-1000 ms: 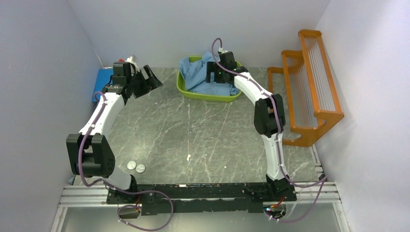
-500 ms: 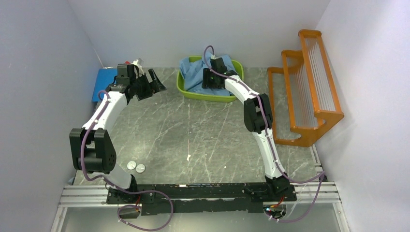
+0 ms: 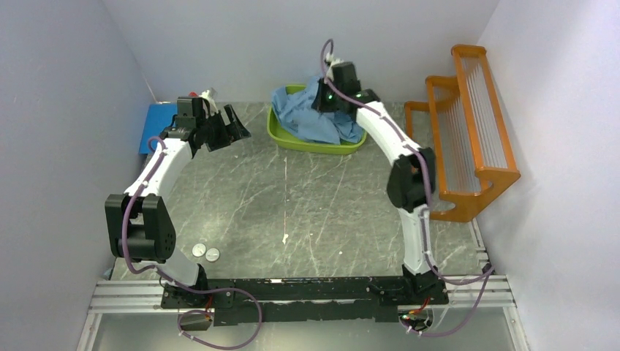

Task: Pin the brooch onto the clothing
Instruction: Pick up the clothes from the bin, then place the clothes at the center of the board.

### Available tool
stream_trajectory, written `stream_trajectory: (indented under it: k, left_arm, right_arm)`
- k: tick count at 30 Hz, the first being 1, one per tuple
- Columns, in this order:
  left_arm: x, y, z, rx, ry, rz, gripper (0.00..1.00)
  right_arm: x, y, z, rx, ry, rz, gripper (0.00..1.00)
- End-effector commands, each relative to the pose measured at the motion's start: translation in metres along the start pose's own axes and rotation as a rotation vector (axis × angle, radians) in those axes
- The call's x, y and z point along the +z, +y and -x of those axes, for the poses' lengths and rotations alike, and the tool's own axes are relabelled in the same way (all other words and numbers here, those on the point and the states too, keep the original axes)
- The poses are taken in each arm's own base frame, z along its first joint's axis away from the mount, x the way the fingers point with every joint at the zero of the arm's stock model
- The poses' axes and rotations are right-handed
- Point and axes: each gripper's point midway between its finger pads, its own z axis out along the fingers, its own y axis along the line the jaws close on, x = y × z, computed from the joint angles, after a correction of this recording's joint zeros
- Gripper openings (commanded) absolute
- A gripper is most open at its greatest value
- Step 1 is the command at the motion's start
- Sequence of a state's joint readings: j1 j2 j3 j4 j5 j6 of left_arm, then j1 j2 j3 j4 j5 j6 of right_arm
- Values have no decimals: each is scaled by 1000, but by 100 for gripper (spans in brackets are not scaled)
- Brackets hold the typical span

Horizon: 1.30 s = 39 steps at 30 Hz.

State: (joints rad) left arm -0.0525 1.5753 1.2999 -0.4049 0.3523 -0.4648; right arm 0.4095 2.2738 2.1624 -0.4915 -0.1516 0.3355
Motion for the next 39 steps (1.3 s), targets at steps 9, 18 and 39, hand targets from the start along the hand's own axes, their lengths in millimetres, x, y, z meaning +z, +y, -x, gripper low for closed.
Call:
stream_trajectory:
  k: [9,18,39]
  left_arm:
    - [-20,-19,22,60,-83,-43,89]
    - [-27,-14,23,78,-100,-6,91]
    - [-7,-33,0,129,43,-91,93]
  right_arm:
    - [-401,180,118,-257,-737,624,0]
    - [-506,204,87,-262,-807,817,0]
    - [-254,43,-94,-20,-209,201,92]
